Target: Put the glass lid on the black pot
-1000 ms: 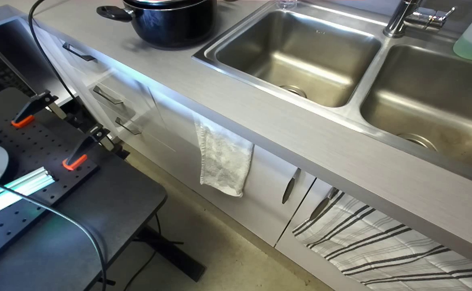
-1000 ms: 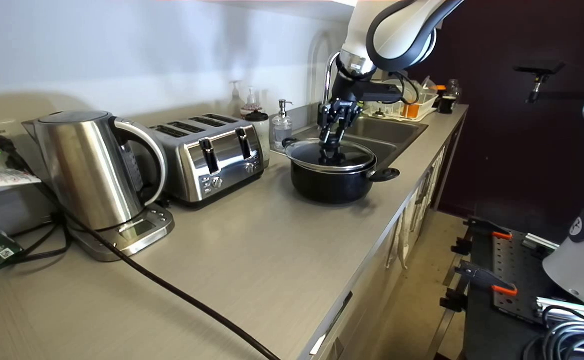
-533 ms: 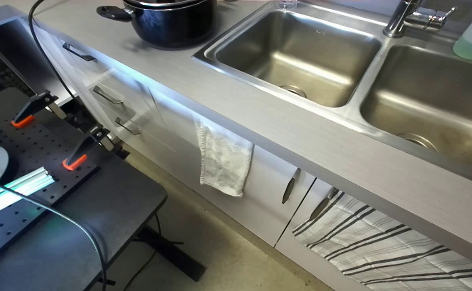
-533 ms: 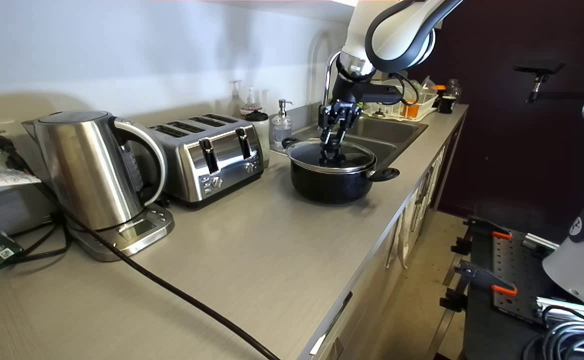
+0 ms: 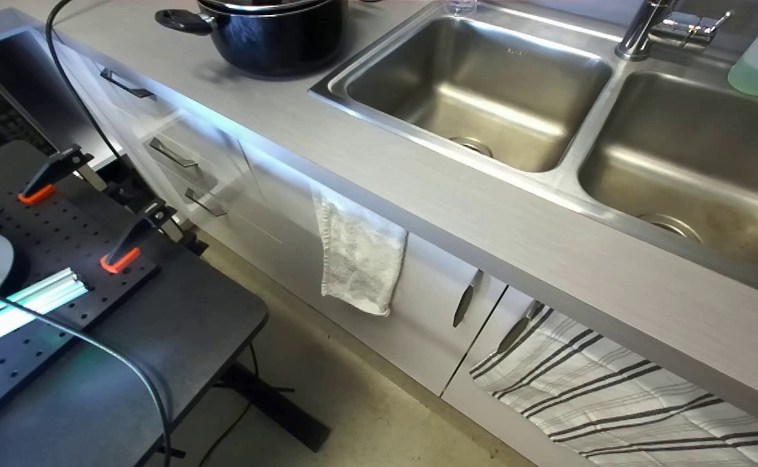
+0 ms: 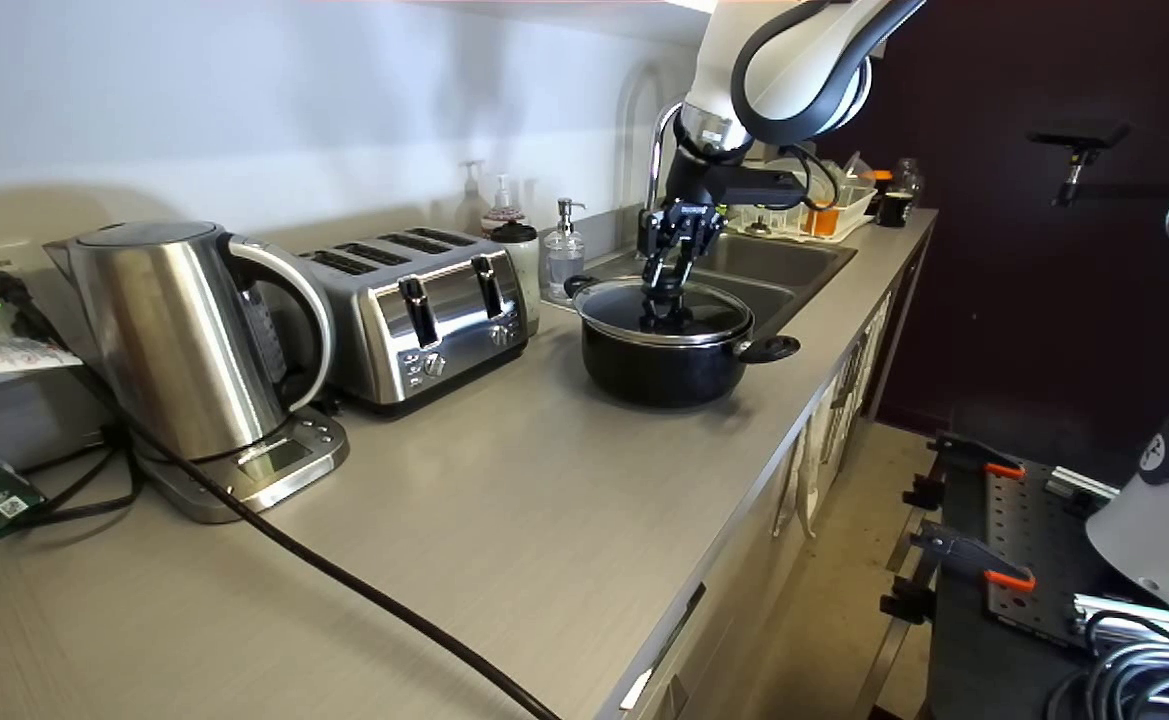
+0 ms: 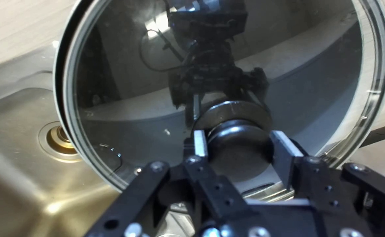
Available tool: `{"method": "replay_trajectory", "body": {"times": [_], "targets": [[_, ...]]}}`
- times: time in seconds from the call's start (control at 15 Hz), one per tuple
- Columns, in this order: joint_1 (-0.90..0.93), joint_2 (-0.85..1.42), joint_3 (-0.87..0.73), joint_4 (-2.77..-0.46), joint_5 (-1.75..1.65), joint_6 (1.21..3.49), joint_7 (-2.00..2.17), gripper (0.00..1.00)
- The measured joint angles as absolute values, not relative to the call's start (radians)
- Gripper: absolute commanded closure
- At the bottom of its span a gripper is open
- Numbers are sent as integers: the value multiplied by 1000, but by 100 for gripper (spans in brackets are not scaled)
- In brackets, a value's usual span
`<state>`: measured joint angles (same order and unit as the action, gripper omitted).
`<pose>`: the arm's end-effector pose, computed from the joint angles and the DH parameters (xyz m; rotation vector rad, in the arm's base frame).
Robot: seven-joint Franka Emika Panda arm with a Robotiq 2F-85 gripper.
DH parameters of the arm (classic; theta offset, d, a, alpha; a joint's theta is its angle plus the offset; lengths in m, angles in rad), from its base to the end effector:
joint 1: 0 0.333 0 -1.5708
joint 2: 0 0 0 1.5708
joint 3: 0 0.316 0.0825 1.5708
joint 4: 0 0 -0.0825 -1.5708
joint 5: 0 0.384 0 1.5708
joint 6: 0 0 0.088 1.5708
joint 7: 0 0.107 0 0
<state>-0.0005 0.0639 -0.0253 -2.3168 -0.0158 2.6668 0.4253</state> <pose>0.5415 -0.0135 0.3441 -2.9916 0.6655 -0.4359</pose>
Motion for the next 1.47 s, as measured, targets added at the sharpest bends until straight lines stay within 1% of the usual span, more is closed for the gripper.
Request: {"method": "replay_trajectory", "body": {"times": [1.47], "targets": [[-1, 57, -32, -2328, -16, 2667, 456, 75]]}}
